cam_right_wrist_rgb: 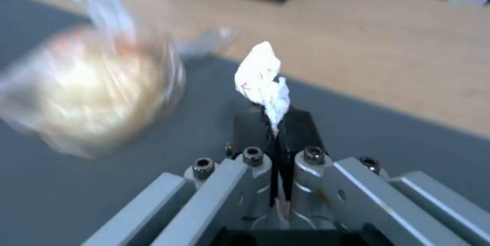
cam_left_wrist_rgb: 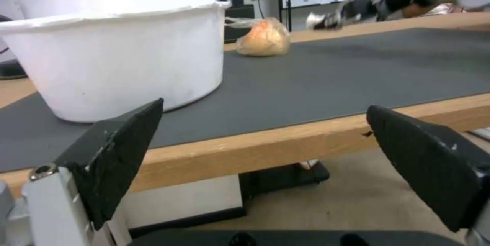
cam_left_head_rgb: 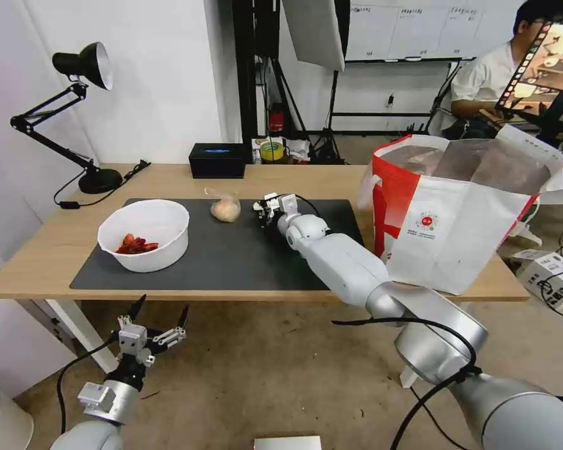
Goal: Pick up the trash from the table and place it into the takeout bag.
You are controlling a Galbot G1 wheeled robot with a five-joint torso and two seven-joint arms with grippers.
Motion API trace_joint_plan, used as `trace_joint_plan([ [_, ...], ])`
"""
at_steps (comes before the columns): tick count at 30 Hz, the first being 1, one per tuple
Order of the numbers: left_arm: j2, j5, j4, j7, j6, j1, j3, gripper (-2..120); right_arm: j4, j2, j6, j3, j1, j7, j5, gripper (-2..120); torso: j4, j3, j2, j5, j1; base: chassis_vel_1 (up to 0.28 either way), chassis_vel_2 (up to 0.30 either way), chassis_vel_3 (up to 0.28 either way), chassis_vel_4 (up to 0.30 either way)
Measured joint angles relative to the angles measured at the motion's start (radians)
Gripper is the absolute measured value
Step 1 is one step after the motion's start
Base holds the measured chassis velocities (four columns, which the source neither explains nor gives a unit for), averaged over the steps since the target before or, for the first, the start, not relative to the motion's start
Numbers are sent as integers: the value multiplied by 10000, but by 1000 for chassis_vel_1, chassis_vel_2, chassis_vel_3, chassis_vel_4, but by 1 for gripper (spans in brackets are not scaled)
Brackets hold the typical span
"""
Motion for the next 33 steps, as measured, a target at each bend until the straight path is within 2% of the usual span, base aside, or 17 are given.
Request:
trace_joint_plan([
  [1,1,0,-11,-5,0,-24,25,100,886,-440,-1,48,-212,253,133,0,-1,0,-1,1,0,0,0,0,0],
  [2,1,0,-11,-5,0,-24,25,100,886,-440,-1,48,-212,253,133,0,-1,0,-1,1,0,0,0,0,0],
  [3,0,1,-31,-9,0,-33,32,100,1611,-796,-1,84,-383,474,275,0,-2,0,0,1,0,0,0,0,0],
  [5,-4,11,-99,-13,19,-35,52,100,3631,-1774,-1,247,-906,1227,727,0,-3,-1,-1,3,0,0,0,0,0],
  [6,-4,11,-99,-13,19,-35,52,100,3631,-1774,-1,247,-906,1227,727,0,-3,-1,-1,3,0,0,0,0,0],
  [9,-6,35,-152,-30,53,-65,105,100,6562,-3074,16,679,-1773,2273,1330,0,-2,-3,0,5,0,0,0,0,0],
  [10,-6,35,-152,-30,53,-65,105,100,6562,-3074,16,679,-1773,2273,1330,0,-2,-3,0,5,0,0,0,0,0],
  [12,-25,65,-155,-53,74,-94,154,100,8323,-3962,105,1088,-2407,2763,1545,0,-2,-3,0,4,-1,0,0,0,0],
  [13,-25,65,-155,-53,74,-94,154,100,8323,-3962,105,1088,-2407,2763,1545,0,-2,-3,0,4,-1,0,0,0,0],
  [16,-69,135,-190,-68,97,-103,222,100,10153,-5100,395,1880,-3207,3317,1576,0,-3,-4,1,4,-1,0,0,0,0],
  [17,-69,135,-190,-68,97,-103,222,100,10153,-5100,395,1880,-3207,3317,1576,0,-3,-4,1,4,-1,0,0,0,0],
  [20,-93,187,-234,-76,112,-100,255,100,11112,-6004,851,2901,-3911,3499,1258,0,-3,-3,0,5,-1,0,0,0,0],
  [21,-93,187,-234,-76,112,-100,255,100,11112,-6004,851,2901,-3911,3499,1258,0,-3,-3,0,5,-1,0,0,0,0],
  [23,-113,230,-255,-80,126,-93,269,100,11499,-6494,1095,3684,-4316,3623,1097,0,-4,-3,1,4,-1,0,0,0,0],
  [24,-113,230,-255,-80,126,-93,269,100,11499,-6494,1095,3684,-4316,3623,1097,0,-4,-3,1,4,-1,0,0,0,0],
  [28,-204,354,-282,-82,132,-68,344,100,11758,-7126,1280,4905,-4785,4066,1104,0,-2,-3,0,3,-1,0,0,0,0],
  [33,-264,411,-326,-85,134,-80,417,100,11841,-7442,1268,5591,-5132,4578,1483,0,-2,-4,1,1,-1,0,0,0,0],
])
